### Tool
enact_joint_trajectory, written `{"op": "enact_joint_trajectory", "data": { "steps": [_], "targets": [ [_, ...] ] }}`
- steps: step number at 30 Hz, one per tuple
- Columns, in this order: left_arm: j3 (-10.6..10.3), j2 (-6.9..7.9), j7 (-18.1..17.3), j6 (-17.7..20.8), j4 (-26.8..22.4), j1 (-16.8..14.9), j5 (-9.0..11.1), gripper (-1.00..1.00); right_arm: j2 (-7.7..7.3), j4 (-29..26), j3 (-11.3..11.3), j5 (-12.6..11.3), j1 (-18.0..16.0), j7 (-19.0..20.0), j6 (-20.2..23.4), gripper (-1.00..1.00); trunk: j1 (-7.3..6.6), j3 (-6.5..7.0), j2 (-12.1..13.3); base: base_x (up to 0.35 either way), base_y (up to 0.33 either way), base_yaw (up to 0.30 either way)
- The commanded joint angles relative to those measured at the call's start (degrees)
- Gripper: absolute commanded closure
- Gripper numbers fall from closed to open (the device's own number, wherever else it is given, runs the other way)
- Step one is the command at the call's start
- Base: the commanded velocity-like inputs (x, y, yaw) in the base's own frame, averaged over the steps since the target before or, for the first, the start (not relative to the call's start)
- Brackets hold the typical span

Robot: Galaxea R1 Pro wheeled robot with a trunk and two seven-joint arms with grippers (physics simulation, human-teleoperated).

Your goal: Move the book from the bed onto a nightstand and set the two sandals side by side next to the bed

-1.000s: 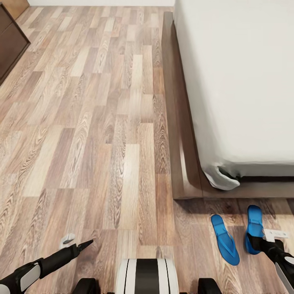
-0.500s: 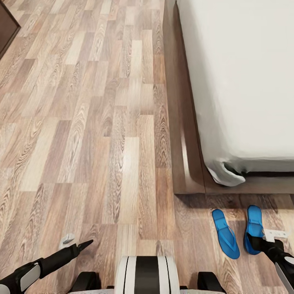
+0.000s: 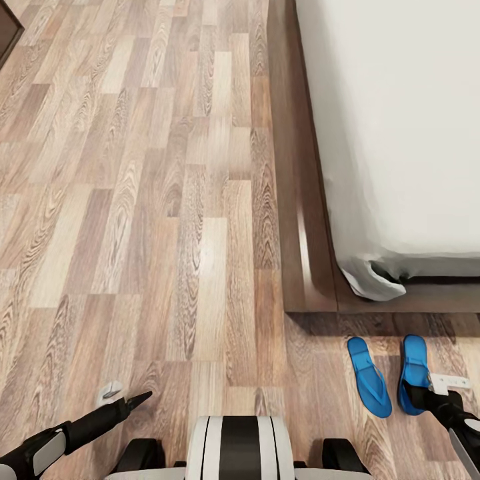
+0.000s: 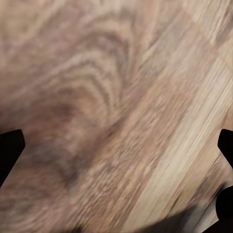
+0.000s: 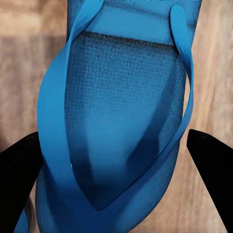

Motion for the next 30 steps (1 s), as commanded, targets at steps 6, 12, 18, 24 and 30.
{"op": "enact_joint_trajectory", "data": {
  "steps": [6,12,18,24,30],
  "targets": [
    [-0.3,0.04,-0.2,0.6,0.0,0.0,0.6,-1.00,0.02,-0.1,-0.2,-0.4,0.0,0.4,0.3,1.00,0.15,-1.36,-0.1,0.000,0.000,0.000],
    [-0.3,0.04,-0.2,0.7,0.0,0.0,0.6,-1.00,0.02,-0.1,-0.2,-0.4,0.0,0.3,0.3,1.00,0.25,-2.24,-0.1,0.000,0.000,0.000],
    [-0.3,0.04,-0.2,0.7,0.0,0.0,0.6,-1.00,0.02,-0.1,-0.2,-0.4,0.0,0.3,0.3,1.00,0.25,-2.24,-0.1,0.000,0.000,0.000],
    [-0.3,0.04,-0.2,0.6,0.0,0.0,0.6,-1.00,0.02,-0.1,-0.2,-0.4,0.0,0.2,0.3,1.00,0.40,-3.57,-0.2,0.000,0.000,0.000],
    [-0.3,0.03,-0.2,0.7,0.0,0.0,0.6,-1.00,0.02,-0.1,-0.2,-0.4,0.0,0.1,0.3,1.00,0.40,-3.57,-0.2,0.000,0.000,0.000]
  ]
}}
